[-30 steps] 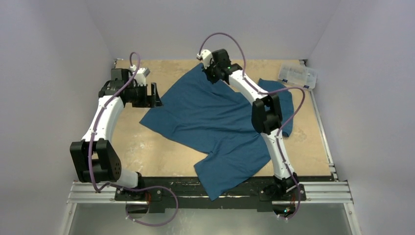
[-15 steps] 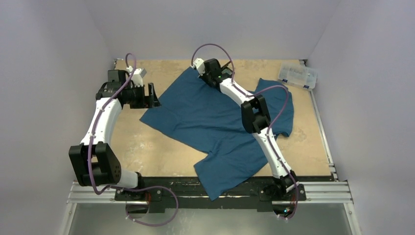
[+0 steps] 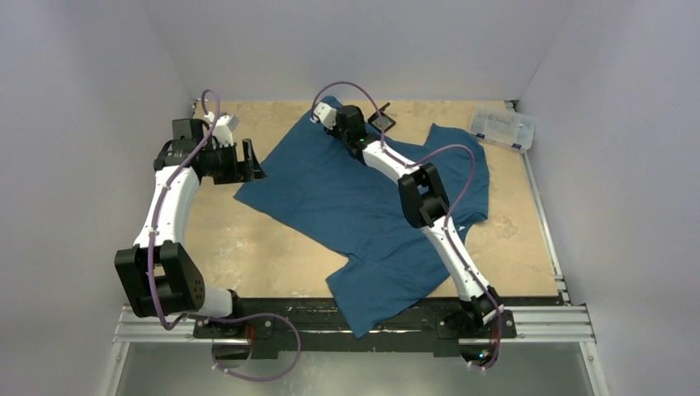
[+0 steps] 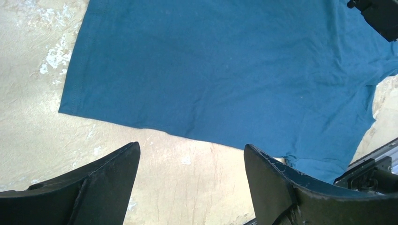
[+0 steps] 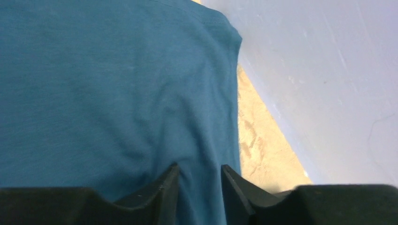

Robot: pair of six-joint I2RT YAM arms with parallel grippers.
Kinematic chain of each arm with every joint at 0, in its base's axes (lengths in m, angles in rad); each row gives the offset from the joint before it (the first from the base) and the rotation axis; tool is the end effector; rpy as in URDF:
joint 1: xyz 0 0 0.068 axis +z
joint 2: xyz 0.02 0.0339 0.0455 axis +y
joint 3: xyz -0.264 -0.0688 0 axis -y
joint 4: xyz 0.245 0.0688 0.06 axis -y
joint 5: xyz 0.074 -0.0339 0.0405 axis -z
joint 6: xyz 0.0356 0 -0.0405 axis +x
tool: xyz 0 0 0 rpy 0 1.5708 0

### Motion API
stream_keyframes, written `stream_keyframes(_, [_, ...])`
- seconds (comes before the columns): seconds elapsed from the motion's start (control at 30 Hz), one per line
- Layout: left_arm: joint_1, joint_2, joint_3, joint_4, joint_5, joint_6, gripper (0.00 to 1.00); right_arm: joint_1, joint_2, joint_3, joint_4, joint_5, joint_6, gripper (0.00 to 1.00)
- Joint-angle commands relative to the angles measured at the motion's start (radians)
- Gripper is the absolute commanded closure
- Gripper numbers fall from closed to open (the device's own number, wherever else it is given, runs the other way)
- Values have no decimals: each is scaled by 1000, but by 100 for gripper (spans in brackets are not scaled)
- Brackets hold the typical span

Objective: Remove the brooch from the garment

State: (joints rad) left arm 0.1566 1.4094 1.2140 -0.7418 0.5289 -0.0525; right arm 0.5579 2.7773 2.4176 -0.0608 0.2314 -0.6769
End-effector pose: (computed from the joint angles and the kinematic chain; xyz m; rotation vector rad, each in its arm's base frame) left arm 0.2908 0.0277 0.3010 -0.0389 2.4280 -0.6128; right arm 0.5272 0.3193 0.1331 -1.0281 1.7066 -0.3071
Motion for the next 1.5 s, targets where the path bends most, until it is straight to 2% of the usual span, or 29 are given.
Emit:
stream_keyframes(0.0, [14, -23, 2, 42, 54, -26, 18, 49, -188, -126, 53, -76, 33, 48])
stream_keyframes(0.07, [15, -14, -13, 73, 65, -49, 16, 54, -267, -135, 4, -97, 101, 34])
stream_keyframes(0.17, [12, 36, -45, 117, 99, -103, 17, 55, -360, -96, -161, -138, 221, 24])
stream_keyframes(0.23, [6, 85, -54, 140, 118, -136, 17, 54, -452, -118, -340, -219, 258, 19])
stream_keyframes(0.3, [8, 133, -67, 195, 139, -187, 14, 53, -556, -235, -471, -325, 259, 16])
stream_keyframes(0.37, [6, 179, -86, 246, 94, -259, 10, 49, -676, -382, -600, -474, 212, 11])
stream_keyframes(0.4, [7, 202, -84, 256, 76, -285, 4, 49, -733, -471, -643, -527, 191, 10])
stream_keyframes(0.5, [0, 249, -85, 275, -61, -364, 0, 51, -885, -699, -735, -598, 150, 9])
stream_keyframes(0.63, [-12, 328, -57, 237, -234, -394, 0, 50, -986, -887, -828, -645, 74, 12])
stream_keyframes(0.8, [-18, 384, -61, 222, -338, -437, 0, 49, -1019, -1018, -846, -654, 72, 18])
stream_keyframes(0.93, [-17, 387, -39, 157, -394, -459, 0, 44, -1026, -1040, -882, -652, 59, 22])
stream_keyframes(1.0, [-11, 364, -38, 133, -322, -450, 0, 38, -1034, -1029, -871, -668, 71, 24])
stream_keyframes(1.07, [-11, 280, -94, 199, -261, -435, 0, 38, -1034, -1012, -811, -672, 112, 26])
stream_keyframes(1.13, [-10, 201, -137, 264, -221, -422, 0, 51, -997, -972, -718, -706, 201, 31])
stream_keyframes(1.23, [15, 151, -132, 283, -158, -431, 0, 89, -886, -827, -569, -706, 381, 40])
stream_keyframes(1.37, [58, 94, -110, 299, -127, -452, 0, 135, -741, -689, -242, -733, 700, 40])
stream_keyframes(1.47, [120, 75, -39, 252, -124, -480, 0, 205, -577, -545, -67, -588, 1040, 47])
